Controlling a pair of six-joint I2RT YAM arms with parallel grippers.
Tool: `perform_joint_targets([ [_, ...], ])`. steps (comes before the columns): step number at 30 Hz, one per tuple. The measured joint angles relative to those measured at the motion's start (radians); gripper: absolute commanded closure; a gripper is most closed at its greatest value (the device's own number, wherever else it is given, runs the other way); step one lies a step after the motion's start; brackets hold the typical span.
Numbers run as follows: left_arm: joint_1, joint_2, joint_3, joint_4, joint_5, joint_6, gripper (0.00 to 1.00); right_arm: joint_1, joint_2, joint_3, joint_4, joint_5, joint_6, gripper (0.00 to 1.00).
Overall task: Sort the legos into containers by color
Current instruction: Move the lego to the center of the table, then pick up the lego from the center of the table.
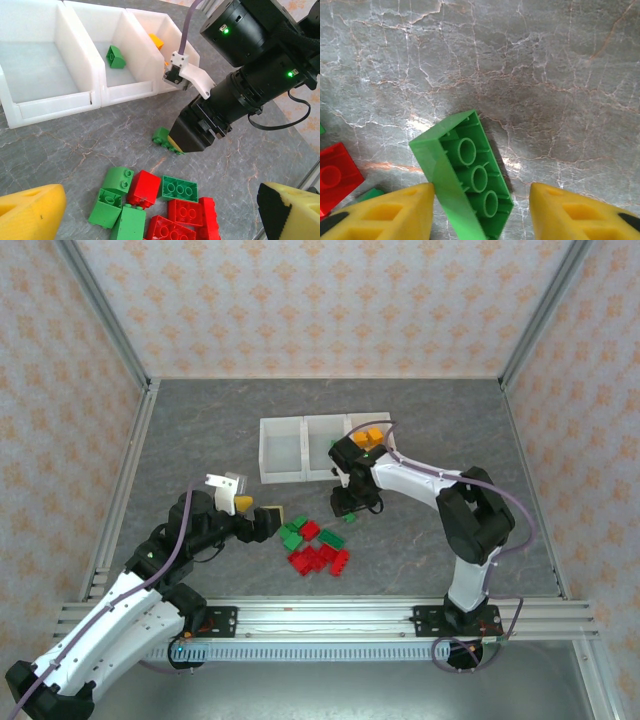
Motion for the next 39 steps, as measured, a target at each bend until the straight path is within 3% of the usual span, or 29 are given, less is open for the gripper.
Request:
perform_joint_targets([
  [19, 0.000, 0.001, 0.000, 0.000, 0.000, 0.000, 0.01, 0.026, 0.082, 0.018, 0.009, 0.036, -0.001, 0.46],
  [31, 0.000, 0.000, 0.000, 0.000, -0.007, 0.000, 0.01, 0.028, 0.086, 0.046, -0.003, 0.063, 0.002, 0.70],
  [39, -0.011, -0.005, 0.000, 0.000, -0.013, 0.000, 0.01, 0.028, 0.053, 0.157, -0.048, 0.059, 0.015, 0.71],
])
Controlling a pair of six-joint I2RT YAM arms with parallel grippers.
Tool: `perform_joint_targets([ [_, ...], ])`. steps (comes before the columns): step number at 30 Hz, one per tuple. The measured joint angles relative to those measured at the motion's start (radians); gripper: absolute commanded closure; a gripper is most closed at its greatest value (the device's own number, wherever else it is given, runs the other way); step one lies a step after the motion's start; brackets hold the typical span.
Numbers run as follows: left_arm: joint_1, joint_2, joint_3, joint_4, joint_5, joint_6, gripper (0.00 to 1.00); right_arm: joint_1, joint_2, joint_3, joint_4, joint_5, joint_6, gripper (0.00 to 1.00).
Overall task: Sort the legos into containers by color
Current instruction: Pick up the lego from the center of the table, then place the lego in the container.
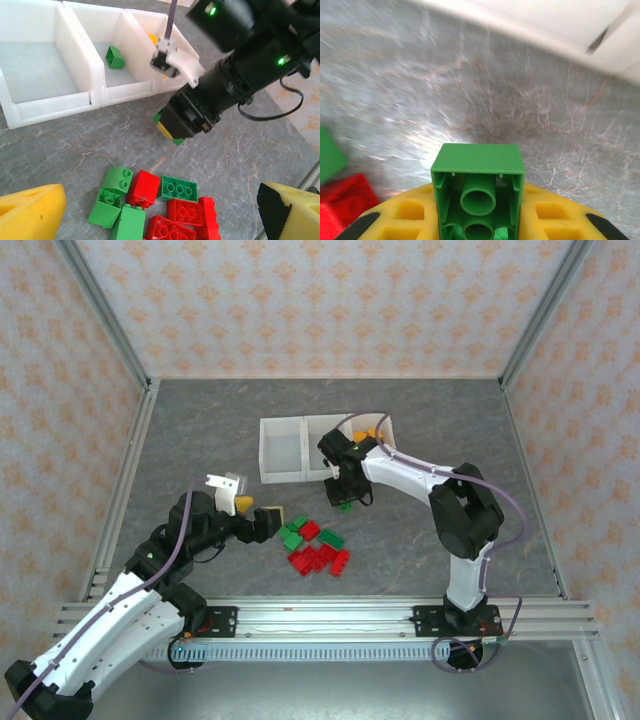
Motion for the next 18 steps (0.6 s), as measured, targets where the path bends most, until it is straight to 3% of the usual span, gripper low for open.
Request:
perform_joint_targets([
  [9, 0.000, -0.010, 0.000, 0.000, -0.013, 0.000, 0.01, -0.039, 0.015, 0.341, 0.003, 0.011, 0.019, 0.74],
  [18, 0.000, -0.021, 0.000, 0.000, -0.014, 0.000, 0.01, -0.111, 0.276, 0.560, 0.036, 0.007, 0.038, 0.71],
])
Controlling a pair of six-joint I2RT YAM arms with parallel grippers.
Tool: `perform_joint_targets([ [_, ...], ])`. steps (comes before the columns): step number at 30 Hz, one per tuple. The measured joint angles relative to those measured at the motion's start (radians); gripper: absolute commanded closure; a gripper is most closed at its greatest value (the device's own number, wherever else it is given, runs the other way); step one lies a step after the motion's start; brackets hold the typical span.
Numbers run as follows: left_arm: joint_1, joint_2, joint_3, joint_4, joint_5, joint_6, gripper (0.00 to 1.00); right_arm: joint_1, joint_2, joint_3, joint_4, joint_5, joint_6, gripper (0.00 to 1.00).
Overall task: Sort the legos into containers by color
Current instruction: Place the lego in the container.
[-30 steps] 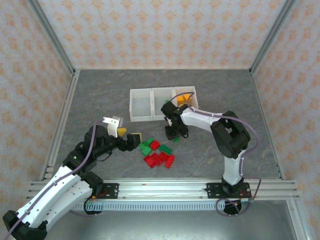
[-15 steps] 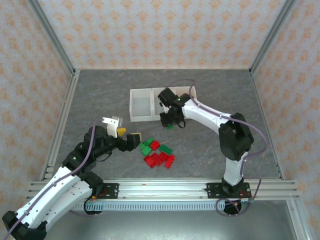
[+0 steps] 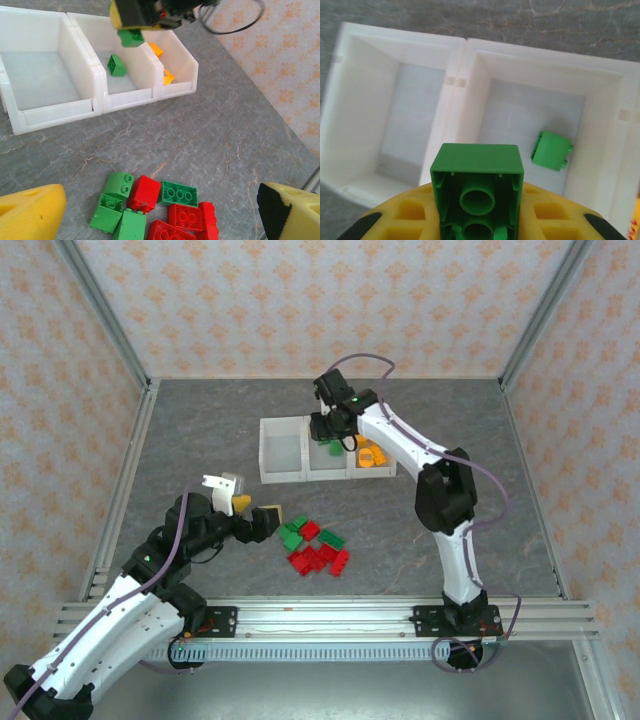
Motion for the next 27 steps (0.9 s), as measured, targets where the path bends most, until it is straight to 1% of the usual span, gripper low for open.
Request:
perform_joint_targets([
  [2, 0.000, 0.000, 0.000, 0.000, 0.000, 0.000, 0.01, -0.006, 0.036, 0.007, 0.001, -0.005, 0.003, 0.69],
  [6, 0.000, -0.002, 0.000, 0.000, 0.000, 0.000, 0.01, -0.027, 0.079, 0.009, 0.005, -0.039, 0.016, 0.67],
  [8, 0.000, -0.002, 0.000, 0.000, 0.000, 0.000, 0.01, -0.042, 0.095, 0.019, 0.006, -0.058, 0.022, 0.64],
  [9, 0.000, -0.002, 0.000, 0.000, 0.000, 0.000, 0.01, -0.048, 0.101, 0.024, 0.011, -0.070, 0.024, 0.58],
  [10, 0.000, -0.005, 0.000, 0.000, 0.000, 0.000, 0.01, -0.055, 0.103, 0.024, 0.019, -0.080, 0.028, 0.50],
  [14, 0.000, -0.009, 0.000, 0.000, 0.000, 0.000, 0.01, -0.062, 0.105, 0.024, 0.038, -0.107, 0.026, 0.39],
  [17, 0.000, -0.008, 0.000, 0.000, 0.000, 0.000, 0.01, -0.060, 0.105, 0.024, 0.038, -0.113, 0.026, 0.37],
  [23, 0.000, -0.008, 0.000, 0.000, 0.000, 0.000, 0.01, -0.058, 0.087, 0.024, 0.014, -0.113, 0.021, 0.36],
  [27, 0.000, -0.008, 0.000, 0.000, 0.000, 0.000, 0.01, -0.048, 0.021, 0.017, -0.021, -0.108, 0.002, 0.37],
])
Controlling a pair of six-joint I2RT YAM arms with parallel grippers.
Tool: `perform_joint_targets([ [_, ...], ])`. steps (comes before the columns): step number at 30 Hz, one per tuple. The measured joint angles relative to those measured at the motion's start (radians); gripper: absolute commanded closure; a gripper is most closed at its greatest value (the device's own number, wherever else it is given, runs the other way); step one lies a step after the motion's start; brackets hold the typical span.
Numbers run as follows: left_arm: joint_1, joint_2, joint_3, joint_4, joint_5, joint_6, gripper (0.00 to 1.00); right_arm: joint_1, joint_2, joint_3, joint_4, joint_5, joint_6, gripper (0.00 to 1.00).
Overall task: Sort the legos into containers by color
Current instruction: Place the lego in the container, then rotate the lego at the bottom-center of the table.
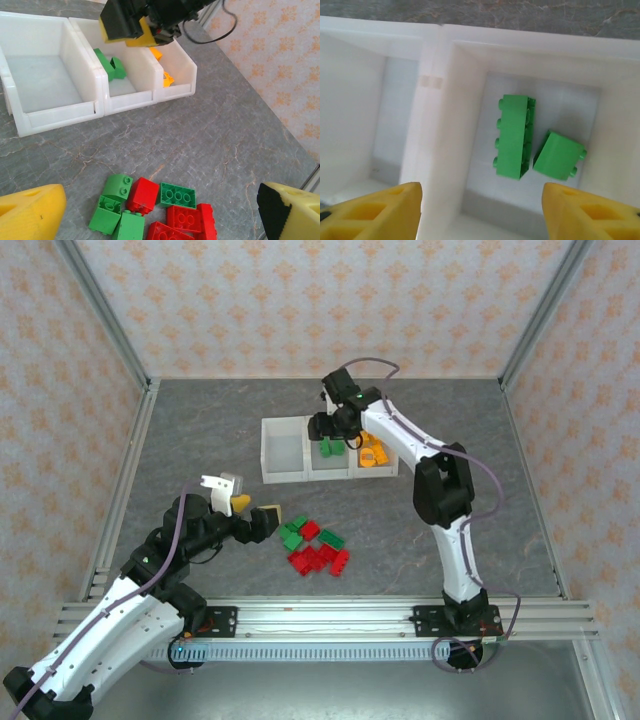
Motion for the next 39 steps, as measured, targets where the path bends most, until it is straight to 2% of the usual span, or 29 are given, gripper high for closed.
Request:
perform_joint_targets([
  [5, 0.000, -0.001, 0.000, 0.000, 0.000, 0.000, 0.01, 0.054, -0.193, -0.119, -0.002, 0.040, -0.083, 0.38],
  [11, 0.000, -0.013, 0.000, 0.000, 0.000, 0.000, 0.01, 0.178, -0.471, -0.503, 0.036, 0.097, -0.183, 0.39],
  [16, 0.000, -0.032, 0.000, 0.000, 0.000, 0.000, 0.01, 0.253, -0.574, -0.770, 0.055, 0.102, -0.180, 0.40],
  [21, 0.000, -0.079, 0.000, 0.000, 0.000, 0.000, 0.01, 0.331, -0.602, -0.871, 0.080, 0.111, -0.118, 0.39],
  [27, 0.000, -0.117, 0.000, 0.001, -0.006, 0.000, 0.01, 0.394, -0.596, -0.877, 0.144, 0.112, -0.046, 0.38],
  [39, 0.000, -0.116, 0.000, 0.000, -0.061, 0.000, 0.01, 0.418, -0.437, -0.864, 0.150, 0.129, -0.019, 0.37],
])
